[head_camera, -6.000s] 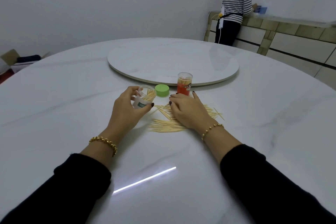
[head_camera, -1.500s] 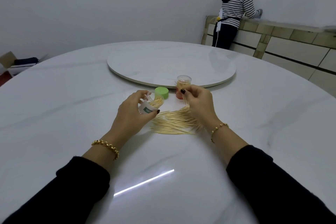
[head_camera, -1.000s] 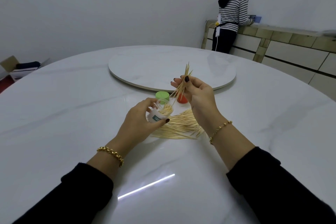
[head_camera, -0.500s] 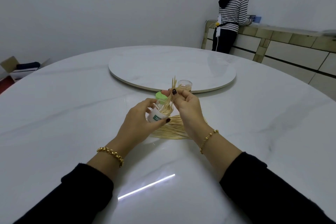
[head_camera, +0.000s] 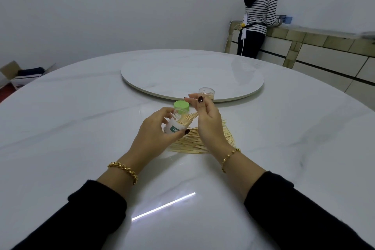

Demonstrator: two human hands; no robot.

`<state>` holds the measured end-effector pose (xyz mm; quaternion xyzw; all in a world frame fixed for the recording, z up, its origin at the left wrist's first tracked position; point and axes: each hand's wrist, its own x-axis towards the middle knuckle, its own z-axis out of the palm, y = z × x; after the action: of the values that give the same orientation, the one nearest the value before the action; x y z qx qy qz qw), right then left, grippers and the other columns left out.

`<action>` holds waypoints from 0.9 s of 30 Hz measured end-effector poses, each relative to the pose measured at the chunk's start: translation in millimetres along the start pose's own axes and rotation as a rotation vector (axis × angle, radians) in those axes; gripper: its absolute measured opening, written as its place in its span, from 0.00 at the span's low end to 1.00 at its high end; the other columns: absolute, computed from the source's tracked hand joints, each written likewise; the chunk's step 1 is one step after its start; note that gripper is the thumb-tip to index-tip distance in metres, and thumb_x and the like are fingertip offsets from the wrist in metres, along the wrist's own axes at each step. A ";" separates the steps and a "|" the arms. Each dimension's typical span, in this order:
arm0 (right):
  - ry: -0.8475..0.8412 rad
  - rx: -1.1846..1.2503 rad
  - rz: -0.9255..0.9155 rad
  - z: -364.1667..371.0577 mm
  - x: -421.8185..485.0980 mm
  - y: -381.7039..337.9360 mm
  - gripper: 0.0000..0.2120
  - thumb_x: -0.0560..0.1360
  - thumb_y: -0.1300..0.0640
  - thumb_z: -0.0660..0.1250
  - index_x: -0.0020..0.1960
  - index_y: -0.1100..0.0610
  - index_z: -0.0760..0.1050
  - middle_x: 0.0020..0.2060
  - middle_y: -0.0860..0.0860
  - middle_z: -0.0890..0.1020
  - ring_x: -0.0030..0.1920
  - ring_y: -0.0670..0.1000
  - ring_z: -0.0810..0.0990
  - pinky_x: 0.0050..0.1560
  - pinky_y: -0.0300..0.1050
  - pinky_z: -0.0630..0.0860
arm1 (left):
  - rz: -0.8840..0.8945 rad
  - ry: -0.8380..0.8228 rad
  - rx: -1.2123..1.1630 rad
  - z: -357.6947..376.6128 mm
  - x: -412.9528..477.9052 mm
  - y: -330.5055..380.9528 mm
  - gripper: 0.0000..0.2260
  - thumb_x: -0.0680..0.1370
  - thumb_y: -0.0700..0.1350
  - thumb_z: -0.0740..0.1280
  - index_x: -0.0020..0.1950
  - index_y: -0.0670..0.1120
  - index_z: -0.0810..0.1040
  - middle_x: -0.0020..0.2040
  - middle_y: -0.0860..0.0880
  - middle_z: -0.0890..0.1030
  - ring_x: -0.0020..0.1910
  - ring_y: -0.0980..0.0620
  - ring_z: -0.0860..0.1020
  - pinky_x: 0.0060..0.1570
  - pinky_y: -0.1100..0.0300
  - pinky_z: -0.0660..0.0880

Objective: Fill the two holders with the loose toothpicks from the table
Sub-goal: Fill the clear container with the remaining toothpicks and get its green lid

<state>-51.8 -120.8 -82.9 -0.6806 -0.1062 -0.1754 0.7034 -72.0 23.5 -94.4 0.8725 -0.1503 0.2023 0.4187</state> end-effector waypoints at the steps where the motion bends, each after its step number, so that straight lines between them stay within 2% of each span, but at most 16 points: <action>1: 0.002 -0.011 -0.009 0.0 -1.0 1.0 0.13 0.83 0.56 0.53 0.57 0.56 0.76 0.53 0.49 0.82 0.56 0.42 0.79 0.56 0.36 0.73 | 0.001 0.000 -0.004 0.0 0.1 0.3 0.24 0.68 0.52 0.76 0.61 0.48 0.75 0.54 0.52 0.79 0.49 0.55 0.76 0.42 0.73 0.70; 4: -0.048 -0.094 -0.004 0.4 -3.8 5.0 0.16 0.83 0.56 0.52 0.63 0.56 0.75 0.56 0.46 0.80 0.57 0.37 0.76 0.56 0.32 0.71 | 0.008 0.002 -0.018 0.2 0.0 1.0 0.24 0.68 0.52 0.76 0.61 0.49 0.75 0.54 0.53 0.79 0.49 0.56 0.76 0.43 0.72 0.71; 7: -0.182 -0.218 -0.012 2.7 -7.4 7.8 0.18 0.83 0.53 0.51 0.70 0.54 0.70 0.64 0.47 0.76 0.66 0.42 0.71 0.67 0.42 0.68 | 0.001 0.005 -0.041 0.4 -0.1 1.6 0.22 0.68 0.51 0.76 0.60 0.51 0.75 0.53 0.54 0.79 0.50 0.56 0.76 0.45 0.71 0.71; 10: -0.259 -0.330 -0.048 3.5 -8.0 7.7 0.20 0.83 0.54 0.52 0.74 0.54 0.63 0.74 0.50 0.64 0.75 0.46 0.56 0.75 0.50 0.55 | -0.005 -0.005 -0.057 1.3 -0.9 0.5 0.21 0.68 0.51 0.75 0.59 0.51 0.75 0.52 0.54 0.79 0.50 0.56 0.77 0.46 0.69 0.73; 13: -0.237 -0.307 -0.076 -0.6 -8.8 4.7 0.25 0.80 0.46 0.52 0.75 0.52 0.61 0.72 0.50 0.67 0.74 0.49 0.62 0.73 0.53 0.61 | 0.004 0.003 -0.053 0.8 -1.6 -0.8 0.22 0.68 0.52 0.76 0.60 0.51 0.75 0.53 0.54 0.80 0.50 0.55 0.77 0.48 0.63 0.75; 16: -0.224 -0.331 -0.090 -9.4 -11.7 2.5 0.26 0.78 0.46 0.51 0.75 0.52 0.61 0.69 0.48 0.71 0.70 0.46 0.67 0.70 0.50 0.66 | 0.010 0.009 -0.039 -0.5 -1.0 -0.1 0.23 0.68 0.52 0.76 0.60 0.49 0.75 0.53 0.53 0.79 0.50 0.54 0.77 0.48 0.64 0.74; 19: -0.250 -0.388 -0.147 -19.5 -16.3 1.2 0.24 0.79 0.45 0.51 0.73 0.51 0.63 0.66 0.42 0.71 0.68 0.41 0.67 0.70 0.47 0.66 | 0.007 0.013 -0.042 -2.0 0.3 0.4 0.23 0.68 0.53 0.76 0.61 0.49 0.75 0.54 0.53 0.79 0.50 0.55 0.76 0.45 0.69 0.72; 22: -0.267 -0.470 -0.213 -29.9 -20.5 2.3 0.23 0.80 0.46 0.50 0.72 0.52 0.67 0.67 0.44 0.72 0.69 0.42 0.66 0.70 0.50 0.65 | 0.007 0.012 -0.041 -1.2 0.6 0.6 0.24 0.68 0.54 0.76 0.60 0.49 0.75 0.54 0.53 0.79 0.50 0.56 0.76 0.43 0.74 0.70; 27: -0.311 -0.505 -0.224 -40.0 -27.0 3.9 0.23 0.80 0.44 0.48 0.68 0.50 0.72 0.71 0.46 0.70 0.73 0.42 0.62 0.72 0.57 0.60 | 0.019 0.001 -0.031 0.0 -0.7 0.9 0.24 0.68 0.54 0.75 0.62 0.49 0.75 0.54 0.53 0.79 0.50 0.56 0.76 0.44 0.71 0.71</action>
<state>-78.5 -157.7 -99.0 -0.8363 -0.2399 -0.1667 0.4639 -73.0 23.0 -94.1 0.8644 -0.1616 0.2043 0.4301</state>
